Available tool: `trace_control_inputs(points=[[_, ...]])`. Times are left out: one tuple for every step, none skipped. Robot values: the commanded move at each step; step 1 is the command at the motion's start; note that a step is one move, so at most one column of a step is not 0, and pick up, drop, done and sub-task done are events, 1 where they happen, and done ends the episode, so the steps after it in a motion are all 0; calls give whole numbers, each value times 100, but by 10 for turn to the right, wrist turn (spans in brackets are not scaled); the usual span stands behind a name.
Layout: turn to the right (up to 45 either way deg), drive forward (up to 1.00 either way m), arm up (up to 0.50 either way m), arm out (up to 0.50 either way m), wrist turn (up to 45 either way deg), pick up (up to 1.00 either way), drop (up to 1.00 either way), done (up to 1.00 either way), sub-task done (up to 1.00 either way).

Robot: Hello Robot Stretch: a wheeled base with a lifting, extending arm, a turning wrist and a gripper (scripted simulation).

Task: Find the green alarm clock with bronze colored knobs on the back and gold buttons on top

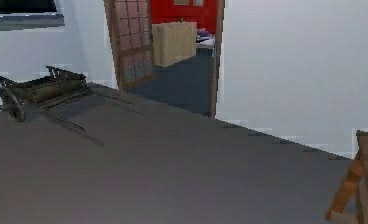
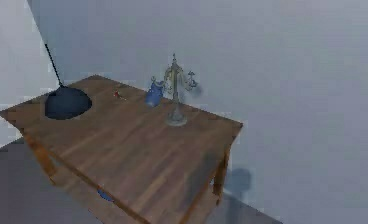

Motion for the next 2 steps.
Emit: trace_control_inputs(points=[[0, 100, 0, 0, 0, 0, 0, 0, 0], [0, 100, 0, 0, 0, 0, 0, 0, 0]])
